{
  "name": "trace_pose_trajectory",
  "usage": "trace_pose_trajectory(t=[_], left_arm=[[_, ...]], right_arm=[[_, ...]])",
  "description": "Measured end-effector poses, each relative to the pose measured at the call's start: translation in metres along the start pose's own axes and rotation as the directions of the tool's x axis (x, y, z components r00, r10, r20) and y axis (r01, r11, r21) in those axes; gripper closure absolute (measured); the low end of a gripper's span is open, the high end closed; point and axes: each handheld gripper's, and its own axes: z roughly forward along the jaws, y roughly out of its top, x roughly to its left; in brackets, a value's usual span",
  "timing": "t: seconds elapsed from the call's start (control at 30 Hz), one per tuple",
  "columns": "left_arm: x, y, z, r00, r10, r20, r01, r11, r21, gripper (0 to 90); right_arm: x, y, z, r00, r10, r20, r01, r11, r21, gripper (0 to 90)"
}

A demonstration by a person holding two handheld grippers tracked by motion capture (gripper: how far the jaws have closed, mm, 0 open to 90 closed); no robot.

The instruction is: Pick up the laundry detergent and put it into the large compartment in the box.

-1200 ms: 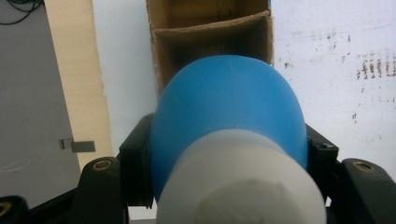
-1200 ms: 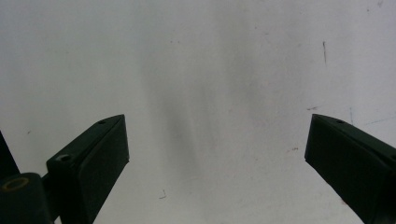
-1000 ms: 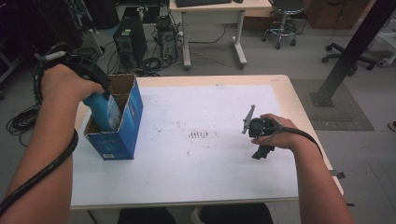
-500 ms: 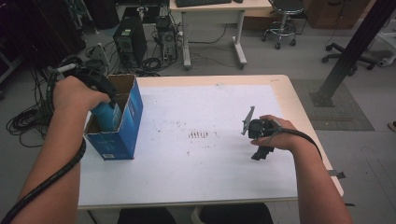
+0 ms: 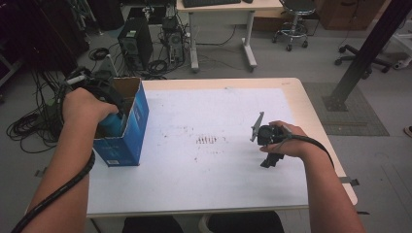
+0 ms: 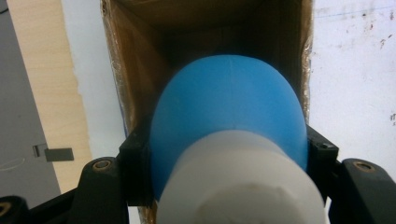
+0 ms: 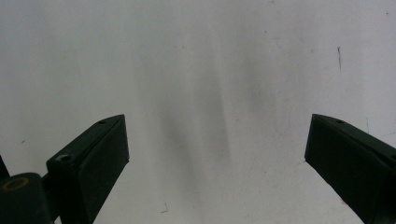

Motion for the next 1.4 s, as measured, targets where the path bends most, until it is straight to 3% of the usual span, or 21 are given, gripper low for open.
trace_pose_trajectory(t=[1.4], left_arm=[[0.005, 0.0, 0.036, 1.0, -0.001, -0.005, 0.001, 0.9996, 0.029, 37.7]], right_arm=[[-0.001, 0.001, -0.006, 1.0, 0.004, 0.002, -0.004, 1.0, 0.006, 6.3]])
